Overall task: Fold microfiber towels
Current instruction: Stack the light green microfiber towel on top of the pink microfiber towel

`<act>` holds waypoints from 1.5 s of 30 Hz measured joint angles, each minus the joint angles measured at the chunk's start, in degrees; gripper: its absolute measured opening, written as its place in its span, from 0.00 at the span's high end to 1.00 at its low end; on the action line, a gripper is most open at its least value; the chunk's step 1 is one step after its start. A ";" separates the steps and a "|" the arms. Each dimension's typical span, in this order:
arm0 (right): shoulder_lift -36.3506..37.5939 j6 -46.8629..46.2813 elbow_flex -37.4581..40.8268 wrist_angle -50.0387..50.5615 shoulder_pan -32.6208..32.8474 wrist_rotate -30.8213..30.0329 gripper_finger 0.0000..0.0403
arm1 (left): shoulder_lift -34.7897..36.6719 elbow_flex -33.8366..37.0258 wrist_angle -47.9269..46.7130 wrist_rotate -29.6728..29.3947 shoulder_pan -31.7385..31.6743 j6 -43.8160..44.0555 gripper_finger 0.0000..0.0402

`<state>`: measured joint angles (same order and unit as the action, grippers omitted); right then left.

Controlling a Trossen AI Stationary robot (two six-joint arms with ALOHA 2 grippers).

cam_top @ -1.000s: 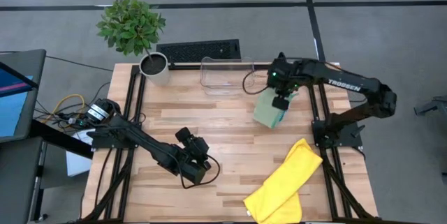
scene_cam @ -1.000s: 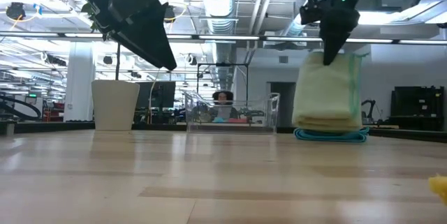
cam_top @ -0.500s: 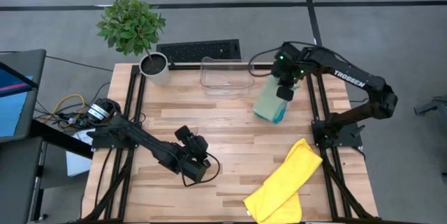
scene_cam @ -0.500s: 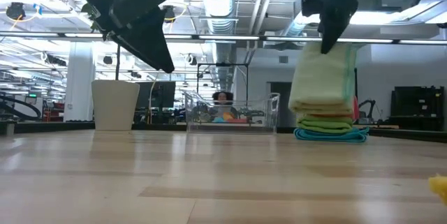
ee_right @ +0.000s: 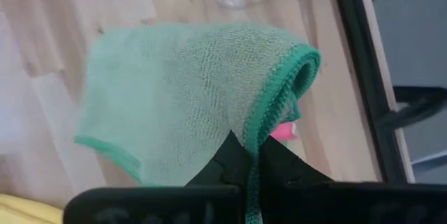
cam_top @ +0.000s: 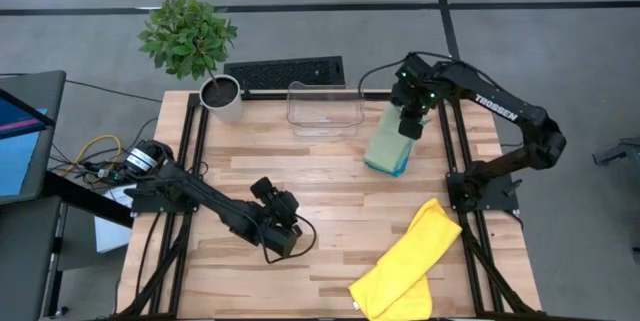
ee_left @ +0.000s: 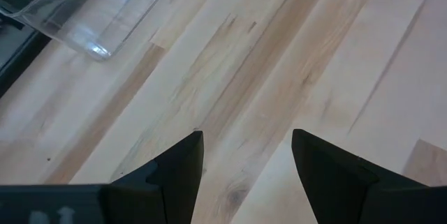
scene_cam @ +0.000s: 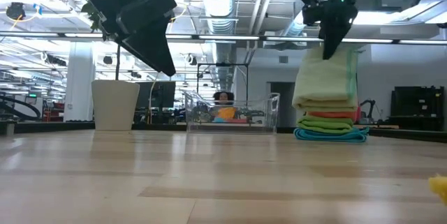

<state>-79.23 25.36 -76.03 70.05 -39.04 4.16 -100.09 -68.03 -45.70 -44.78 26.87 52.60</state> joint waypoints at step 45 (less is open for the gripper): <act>6.75 -12.47 8.38 -24.50 -5.32 6.39 0.48 | 0.00 0.00 0.02 0.34 0.02 0.13 0.47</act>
<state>-72.48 12.89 -67.65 45.54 -44.36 10.55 -100.09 -68.03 -45.69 -44.44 26.89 52.73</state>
